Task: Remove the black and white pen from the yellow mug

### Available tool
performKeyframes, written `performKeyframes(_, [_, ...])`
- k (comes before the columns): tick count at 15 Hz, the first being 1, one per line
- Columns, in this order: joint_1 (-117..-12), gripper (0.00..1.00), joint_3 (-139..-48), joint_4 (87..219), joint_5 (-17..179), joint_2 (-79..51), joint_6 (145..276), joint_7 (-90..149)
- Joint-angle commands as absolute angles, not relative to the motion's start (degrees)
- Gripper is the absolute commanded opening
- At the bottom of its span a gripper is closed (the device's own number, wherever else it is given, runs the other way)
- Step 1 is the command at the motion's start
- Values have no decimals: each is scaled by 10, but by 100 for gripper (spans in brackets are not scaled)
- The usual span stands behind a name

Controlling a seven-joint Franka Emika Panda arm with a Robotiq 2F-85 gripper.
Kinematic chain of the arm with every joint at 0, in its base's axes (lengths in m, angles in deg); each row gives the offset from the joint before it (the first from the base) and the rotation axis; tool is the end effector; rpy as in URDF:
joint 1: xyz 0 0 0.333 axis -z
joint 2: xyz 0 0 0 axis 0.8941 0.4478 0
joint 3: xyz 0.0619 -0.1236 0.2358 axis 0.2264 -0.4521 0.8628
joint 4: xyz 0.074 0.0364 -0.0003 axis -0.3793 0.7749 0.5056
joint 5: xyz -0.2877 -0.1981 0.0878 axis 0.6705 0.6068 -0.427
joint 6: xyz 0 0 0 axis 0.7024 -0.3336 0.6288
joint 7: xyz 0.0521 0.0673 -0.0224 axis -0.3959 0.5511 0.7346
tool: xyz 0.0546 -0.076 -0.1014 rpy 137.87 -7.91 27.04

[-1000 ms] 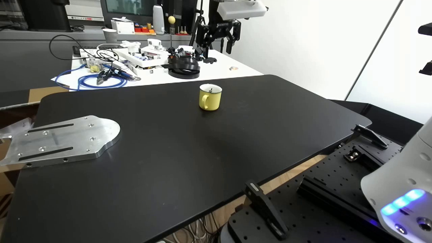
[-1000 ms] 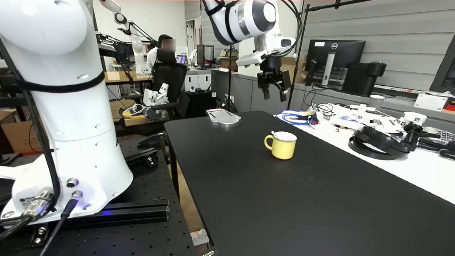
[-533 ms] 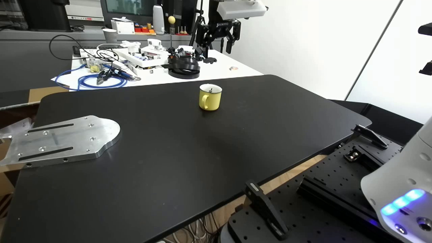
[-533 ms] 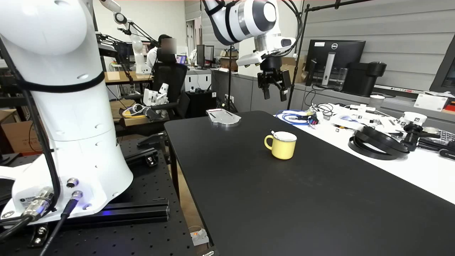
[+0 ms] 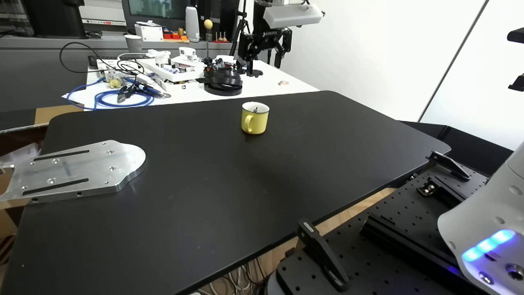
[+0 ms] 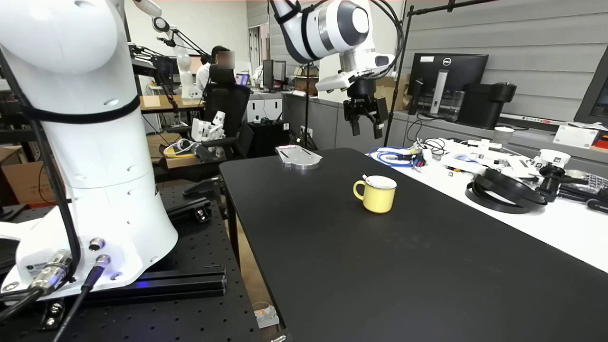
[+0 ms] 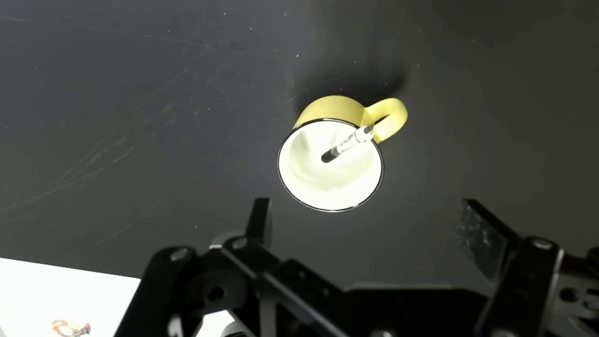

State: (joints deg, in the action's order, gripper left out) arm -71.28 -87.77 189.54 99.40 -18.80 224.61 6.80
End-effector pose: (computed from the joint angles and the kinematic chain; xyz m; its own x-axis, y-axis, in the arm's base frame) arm 0.5213 0.0904 0.2422 0.9798 0.0177 0.1990 -0.0130 -0.9883 0.1519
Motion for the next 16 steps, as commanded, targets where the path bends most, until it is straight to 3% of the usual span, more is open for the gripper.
performKeyframes(1, [-731, 100, -895, 1895, 1009, -168, 2276, 38])
performKeyframes(16, [-822, 100, -990, 1893, 1009, -90, 2382, 20])
